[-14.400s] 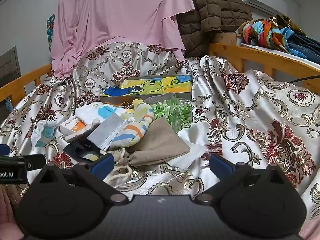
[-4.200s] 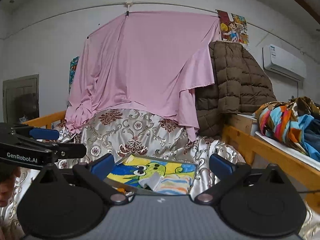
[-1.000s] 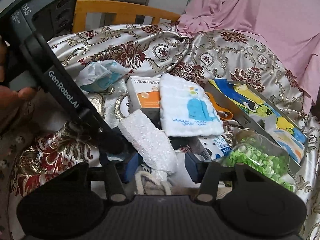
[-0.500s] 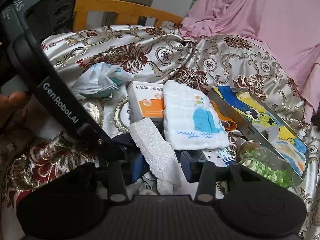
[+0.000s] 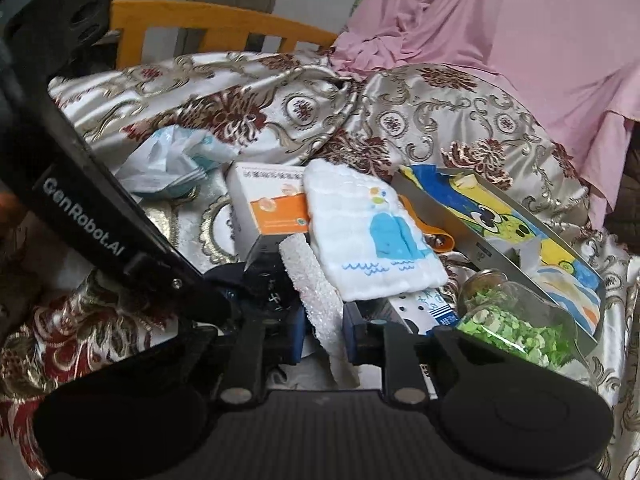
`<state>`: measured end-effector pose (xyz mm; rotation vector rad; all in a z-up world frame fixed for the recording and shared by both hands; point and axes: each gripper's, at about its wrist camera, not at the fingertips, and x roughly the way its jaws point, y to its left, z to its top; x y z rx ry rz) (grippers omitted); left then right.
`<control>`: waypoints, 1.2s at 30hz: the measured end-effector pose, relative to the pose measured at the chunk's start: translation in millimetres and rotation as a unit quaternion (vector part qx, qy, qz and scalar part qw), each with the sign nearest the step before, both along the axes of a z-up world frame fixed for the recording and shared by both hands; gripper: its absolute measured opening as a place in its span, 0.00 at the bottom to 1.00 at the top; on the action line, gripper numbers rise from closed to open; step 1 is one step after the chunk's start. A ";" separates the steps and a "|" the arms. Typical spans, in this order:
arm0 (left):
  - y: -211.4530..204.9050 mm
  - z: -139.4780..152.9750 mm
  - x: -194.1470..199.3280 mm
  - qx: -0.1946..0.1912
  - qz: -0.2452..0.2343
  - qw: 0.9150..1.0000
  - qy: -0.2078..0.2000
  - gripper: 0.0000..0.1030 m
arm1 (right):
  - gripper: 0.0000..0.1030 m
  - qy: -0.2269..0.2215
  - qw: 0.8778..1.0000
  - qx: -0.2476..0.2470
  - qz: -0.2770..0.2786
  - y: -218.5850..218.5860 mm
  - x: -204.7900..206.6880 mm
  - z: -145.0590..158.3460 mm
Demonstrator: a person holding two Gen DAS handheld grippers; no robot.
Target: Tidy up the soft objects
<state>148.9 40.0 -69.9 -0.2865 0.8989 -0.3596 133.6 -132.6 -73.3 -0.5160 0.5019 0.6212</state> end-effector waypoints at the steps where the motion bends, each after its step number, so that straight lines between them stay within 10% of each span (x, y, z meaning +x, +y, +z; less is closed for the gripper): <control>1: -0.5 0.9 -1.0 0.005 0.000 1.000 -0.005 0.02 | 0.19 0.002 1.000 0.005 -0.003 -1.6 0.5 0.7; 16: -27.9 25.7 -30.8 0.110 -0.036 0.983 -0.145 0.01 | 0.12 0.002 0.997 0.068 -0.043 -22.7 -7.0 23.0; 36: -40.3 100.2 -60.1 0.095 -0.055 0.960 -0.257 0.01 | 0.12 -0.090 0.980 0.161 -0.069 -61.3 -35.8 79.6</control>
